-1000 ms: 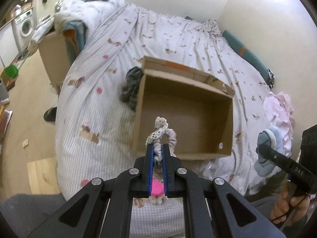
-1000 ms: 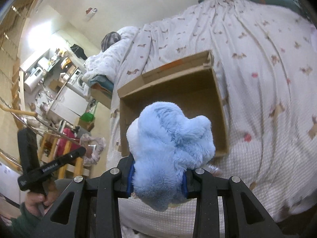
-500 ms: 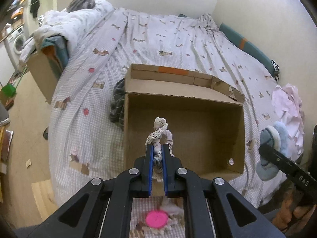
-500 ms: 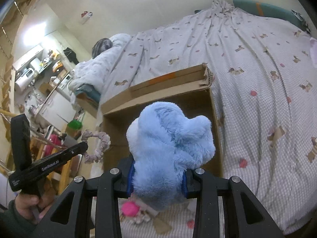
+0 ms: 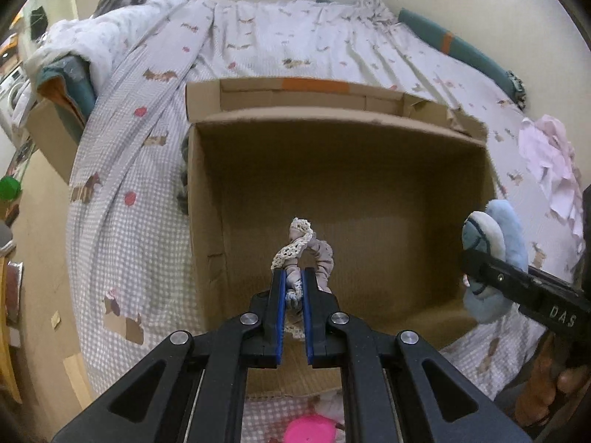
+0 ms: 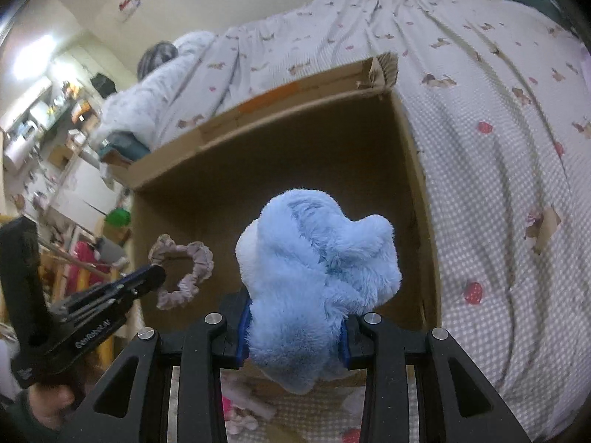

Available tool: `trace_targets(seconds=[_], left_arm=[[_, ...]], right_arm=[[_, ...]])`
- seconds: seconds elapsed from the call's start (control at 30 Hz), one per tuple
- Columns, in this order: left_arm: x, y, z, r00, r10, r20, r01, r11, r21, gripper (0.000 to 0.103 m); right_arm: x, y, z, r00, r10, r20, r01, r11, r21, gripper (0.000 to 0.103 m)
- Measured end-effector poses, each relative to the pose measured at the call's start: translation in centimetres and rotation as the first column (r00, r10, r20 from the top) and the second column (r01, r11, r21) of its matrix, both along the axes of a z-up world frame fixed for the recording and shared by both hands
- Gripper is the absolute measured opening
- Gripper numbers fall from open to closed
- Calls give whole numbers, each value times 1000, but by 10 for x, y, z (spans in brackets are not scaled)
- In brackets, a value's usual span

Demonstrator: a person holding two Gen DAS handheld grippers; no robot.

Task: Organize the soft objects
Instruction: 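Carry both scrunchies over the box and open both grippers to drop them inside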

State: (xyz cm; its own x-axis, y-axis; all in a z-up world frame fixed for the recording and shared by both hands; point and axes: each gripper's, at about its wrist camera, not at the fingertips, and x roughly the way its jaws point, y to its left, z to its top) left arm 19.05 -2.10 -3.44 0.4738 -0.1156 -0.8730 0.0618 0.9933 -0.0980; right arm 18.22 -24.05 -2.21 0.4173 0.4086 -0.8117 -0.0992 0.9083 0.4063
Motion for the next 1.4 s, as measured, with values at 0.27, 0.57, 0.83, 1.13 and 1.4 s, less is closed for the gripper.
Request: trace_targets(seconds=[0.27, 0.57, 0.83, 1.13, 1.4], left_arm=[[2, -4, -18, 998, 3, -56, -3, 1000, 1, 8], [0, -8, -17, 999, -6, -36, 8, 999, 34, 8], [0, -7, -19, 998, -5, -65, 6, 1000, 15, 17], [-5, -18, -11, 1000, -7, -15, 8, 996, 86, 61], [-8, -7, 5, 998, 42, 41, -46, 995, 86, 82]], right_arm=[[1, 16, -10, 999, 37, -23, -38, 998, -55, 39], [7, 16, -18, 998, 24, -52, -27, 998, -52, 42], [9, 13, -18, 998, 17, -62, -19, 1000, -25, 45], [8, 7, -15, 999, -2, -51, 1, 1000, -5, 63], [3, 8, 2, 1000, -1, 28, 1, 1000, 0, 81]])
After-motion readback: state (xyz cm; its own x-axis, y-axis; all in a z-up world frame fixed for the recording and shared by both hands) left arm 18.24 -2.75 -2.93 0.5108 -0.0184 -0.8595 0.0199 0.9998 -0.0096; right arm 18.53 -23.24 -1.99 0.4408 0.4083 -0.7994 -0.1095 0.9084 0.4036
